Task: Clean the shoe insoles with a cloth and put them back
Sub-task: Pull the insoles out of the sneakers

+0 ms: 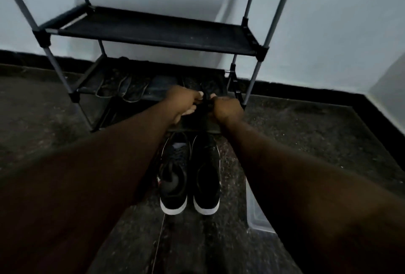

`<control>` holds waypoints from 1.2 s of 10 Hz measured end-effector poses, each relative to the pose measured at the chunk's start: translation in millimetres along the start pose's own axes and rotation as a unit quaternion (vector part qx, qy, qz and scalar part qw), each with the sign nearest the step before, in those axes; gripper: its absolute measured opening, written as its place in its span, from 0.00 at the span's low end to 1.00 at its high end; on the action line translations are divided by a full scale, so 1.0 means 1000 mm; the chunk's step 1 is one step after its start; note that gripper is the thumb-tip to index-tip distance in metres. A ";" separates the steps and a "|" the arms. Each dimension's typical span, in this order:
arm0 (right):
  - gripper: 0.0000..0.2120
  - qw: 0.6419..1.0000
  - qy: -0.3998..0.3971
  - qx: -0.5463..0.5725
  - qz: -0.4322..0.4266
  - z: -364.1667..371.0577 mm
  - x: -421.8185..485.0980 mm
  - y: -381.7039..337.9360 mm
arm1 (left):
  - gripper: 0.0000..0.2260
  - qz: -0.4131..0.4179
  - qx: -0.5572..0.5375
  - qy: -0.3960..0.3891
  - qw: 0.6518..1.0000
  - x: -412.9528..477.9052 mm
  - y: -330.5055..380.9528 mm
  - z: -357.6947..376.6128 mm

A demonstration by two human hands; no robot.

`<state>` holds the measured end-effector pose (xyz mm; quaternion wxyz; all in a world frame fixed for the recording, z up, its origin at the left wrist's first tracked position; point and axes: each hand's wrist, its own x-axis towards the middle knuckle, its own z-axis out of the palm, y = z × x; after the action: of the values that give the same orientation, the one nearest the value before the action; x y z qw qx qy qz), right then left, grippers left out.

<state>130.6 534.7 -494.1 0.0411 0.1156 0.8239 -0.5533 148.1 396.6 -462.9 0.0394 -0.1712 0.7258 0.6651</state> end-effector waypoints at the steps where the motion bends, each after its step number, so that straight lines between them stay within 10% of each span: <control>1: 0.19 1.000 0.011 -0.002 -0.017 -0.014 -0.029 -0.002 | 0.04 0.015 0.002 0.032 0.999 -0.065 0.024 -0.002; 3: 0.13 0.963 0.067 -0.253 -0.067 -0.042 -0.175 0.024 | 0.05 -0.001 0.020 0.010 1.000 -0.189 -0.004 -0.018; 5: 0.16 0.996 0.033 0.055 0.055 -0.048 -0.292 0.060 | 0.07 -0.040 0.040 -0.010 0.998 -0.285 -0.022 -0.047; 8: 0.01 0.989 0.113 0.063 0.077 -0.035 -0.374 0.065 | 0.03 0.004 0.040 0.070 0.997 -0.351 -0.062 -0.061; 12: 0.22 0.984 0.108 0.062 0.129 -0.005 -0.382 0.163 | 0.13 -0.072 -0.060 0.077 0.993 -0.394 -0.166 -0.105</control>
<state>539.9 542.6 -564.6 0.0154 0.2827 0.7658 -0.5774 585.1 362.1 -496.7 0.0209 -0.2755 0.6709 0.6881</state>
